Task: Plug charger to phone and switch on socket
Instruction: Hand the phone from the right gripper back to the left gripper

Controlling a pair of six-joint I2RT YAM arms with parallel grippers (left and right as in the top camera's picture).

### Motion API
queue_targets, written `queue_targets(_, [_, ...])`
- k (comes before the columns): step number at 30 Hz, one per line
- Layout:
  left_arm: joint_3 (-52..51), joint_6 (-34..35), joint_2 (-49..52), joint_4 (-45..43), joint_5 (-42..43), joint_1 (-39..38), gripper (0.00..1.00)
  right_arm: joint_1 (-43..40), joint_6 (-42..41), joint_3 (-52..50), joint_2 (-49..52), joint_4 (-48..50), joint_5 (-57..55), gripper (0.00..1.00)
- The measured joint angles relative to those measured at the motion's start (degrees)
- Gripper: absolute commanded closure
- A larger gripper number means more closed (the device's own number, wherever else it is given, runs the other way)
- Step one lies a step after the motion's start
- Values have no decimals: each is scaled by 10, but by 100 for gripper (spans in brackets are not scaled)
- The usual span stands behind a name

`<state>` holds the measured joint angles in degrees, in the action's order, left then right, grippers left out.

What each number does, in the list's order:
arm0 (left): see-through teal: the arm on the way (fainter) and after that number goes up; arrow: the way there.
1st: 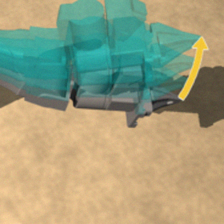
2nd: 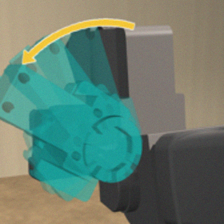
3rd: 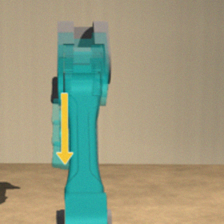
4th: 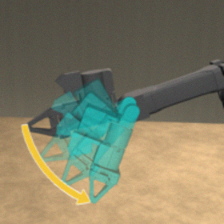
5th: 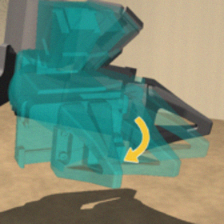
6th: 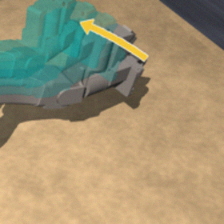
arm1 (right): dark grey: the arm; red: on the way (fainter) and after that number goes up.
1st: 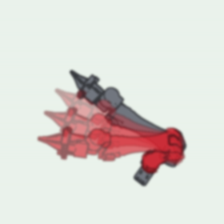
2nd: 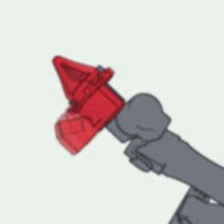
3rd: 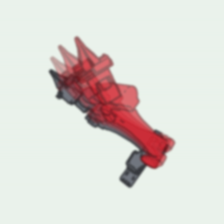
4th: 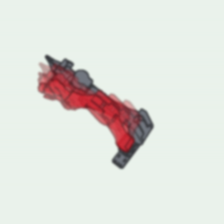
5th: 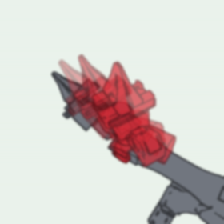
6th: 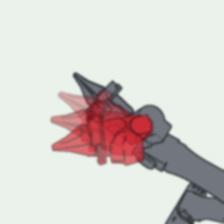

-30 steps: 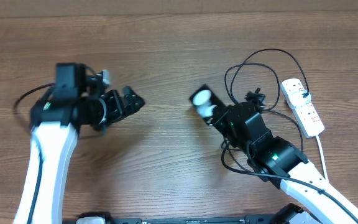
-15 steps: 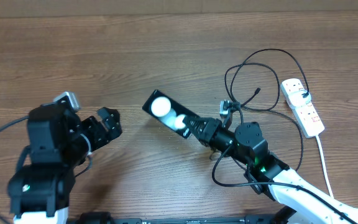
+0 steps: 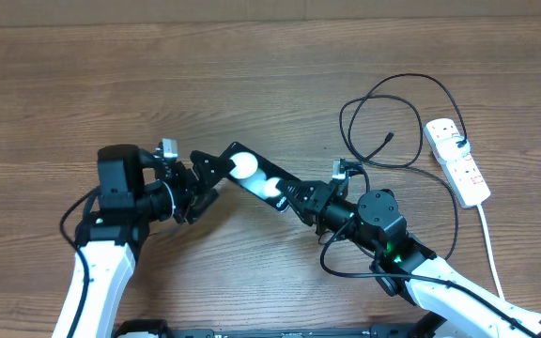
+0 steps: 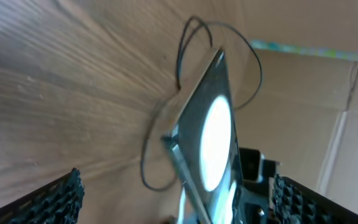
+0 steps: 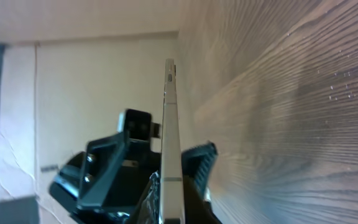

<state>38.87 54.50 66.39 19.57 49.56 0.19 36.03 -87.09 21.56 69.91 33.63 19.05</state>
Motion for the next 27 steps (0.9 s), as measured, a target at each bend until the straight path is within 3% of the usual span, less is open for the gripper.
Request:
queue_targets(3, [0,36,15,-27,15,-18,5,0,-37,0,2,0,-14,96])
queue_targets(8, [0,93,23,-46,9,-57,31,3,-99,0,20,7,-26,96])
queue_targets(14, [0,161,23,-50,-16,-96,43,31,-135,0,32,13,-46,96])
queue_targets(27, [-2,206,23,-46,-59,-96,91,78,-225,0,33,23,-66,96])
